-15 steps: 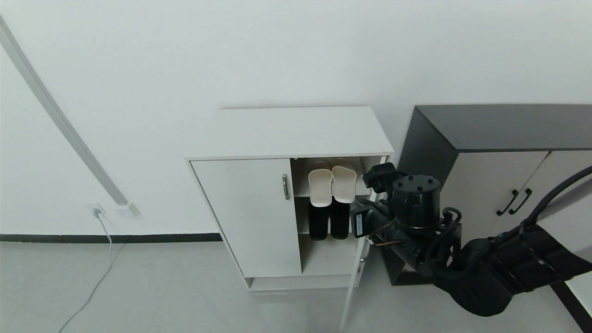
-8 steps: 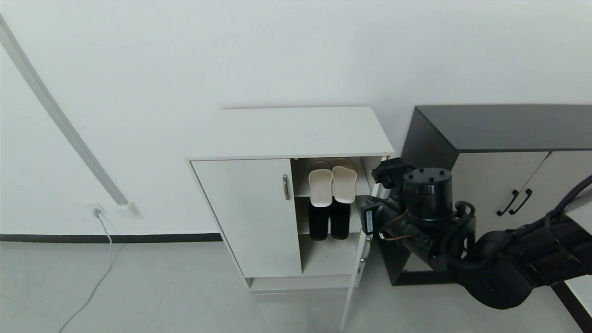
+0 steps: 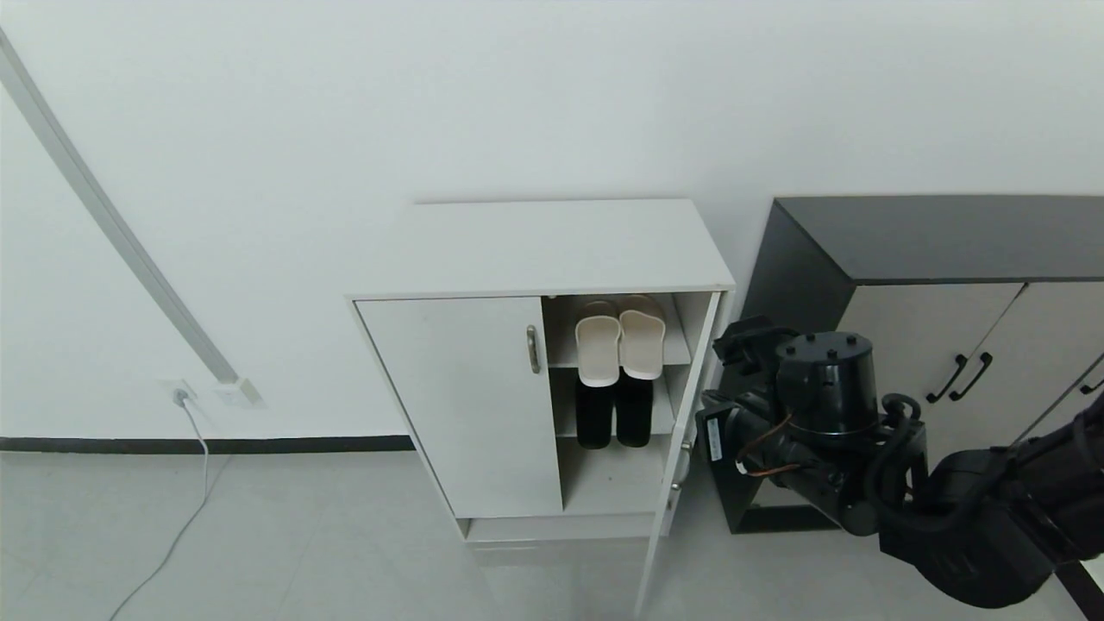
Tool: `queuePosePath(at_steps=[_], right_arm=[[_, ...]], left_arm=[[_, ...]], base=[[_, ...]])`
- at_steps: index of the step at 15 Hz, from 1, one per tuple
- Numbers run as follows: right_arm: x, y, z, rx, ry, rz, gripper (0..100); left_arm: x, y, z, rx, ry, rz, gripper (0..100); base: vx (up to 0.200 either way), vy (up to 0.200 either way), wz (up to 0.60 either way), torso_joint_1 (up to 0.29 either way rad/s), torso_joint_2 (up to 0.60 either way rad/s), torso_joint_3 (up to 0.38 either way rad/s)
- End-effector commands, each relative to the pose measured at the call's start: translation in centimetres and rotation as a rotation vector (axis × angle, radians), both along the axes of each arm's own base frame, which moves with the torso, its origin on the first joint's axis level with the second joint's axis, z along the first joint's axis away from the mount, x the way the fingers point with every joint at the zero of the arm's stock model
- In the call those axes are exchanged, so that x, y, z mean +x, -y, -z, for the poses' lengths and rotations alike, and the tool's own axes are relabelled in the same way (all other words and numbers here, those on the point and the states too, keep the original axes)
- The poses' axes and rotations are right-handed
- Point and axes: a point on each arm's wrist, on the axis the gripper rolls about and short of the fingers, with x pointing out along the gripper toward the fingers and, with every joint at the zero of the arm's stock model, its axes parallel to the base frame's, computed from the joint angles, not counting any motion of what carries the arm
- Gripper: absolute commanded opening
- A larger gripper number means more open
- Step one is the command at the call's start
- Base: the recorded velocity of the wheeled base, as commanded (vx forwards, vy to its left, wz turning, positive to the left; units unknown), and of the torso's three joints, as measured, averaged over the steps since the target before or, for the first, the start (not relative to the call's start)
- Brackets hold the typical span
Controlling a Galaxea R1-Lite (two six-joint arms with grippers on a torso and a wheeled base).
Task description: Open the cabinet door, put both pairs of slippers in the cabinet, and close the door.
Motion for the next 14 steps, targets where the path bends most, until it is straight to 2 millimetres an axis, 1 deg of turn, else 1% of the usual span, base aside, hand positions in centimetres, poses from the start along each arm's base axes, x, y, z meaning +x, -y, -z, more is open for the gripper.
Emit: queuePosePath(at_steps=[1, 6, 7, 9, 10, 11, 12, 14], right_arm=[[0.6, -0.6, 1.8, -0.030, -0.040, -0.002, 0], [1.6, -1.5, 2.7, -0.020, -0.051, -0.008, 0], [2.0, -2.2, 2.7, 0.028, -0.055, -0.023, 0], [2.7, -3.2, 2.8, 0.065, -0.049, -0.029, 0], [3.0, -4.1, 3.0, 0.111, -0.036, -0.033, 0], [3.2, -4.4, 3.1, 0.131, -0.030, -0.033, 0], [3.9, -5.1, 3.5, 0.172, 0.011, -0.034, 0], [4.1, -5.3, 3.4, 0.200, 0.039, -0.038, 0]], left_arm=[[0.0, 0.0, 0.0, 0.000, -0.001, -0.001, 0], [0.0, 0.0, 0.0, -0.002, -0.001, -0.001, 0], [0.0, 0.0, 0.0, -0.002, -0.001, -0.001, 0], [0.0, 0.0, 0.0, -0.002, -0.001, -0.001, 0], [0.0, 0.0, 0.0, -0.002, -0.001, -0.001, 0], [0.0, 0.0, 0.0, -0.002, -0.001, -0.001, 0], [0.0, 0.0, 0.0, 0.000, -0.001, -0.001, 0], [0.0, 0.0, 0.0, 0.000, -0.001, -0.001, 0]], base=[[0.000, 0.000, 0.00, 0.000, 0.00, 0.000], [0.000, 0.000, 0.00, 0.000, 0.00, 0.000], [0.000, 0.000, 0.00, 0.000, 0.00, 0.000], [0.000, 0.000, 0.00, 0.000, 0.00, 0.000], [0.000, 0.000, 0.00, 0.000, 0.00, 0.000], [0.000, 0.000, 0.00, 0.000, 0.00, 0.000], [0.000, 0.000, 0.00, 0.000, 0.00, 0.000], [0.000, 0.000, 0.00, 0.000, 0.00, 0.000]])
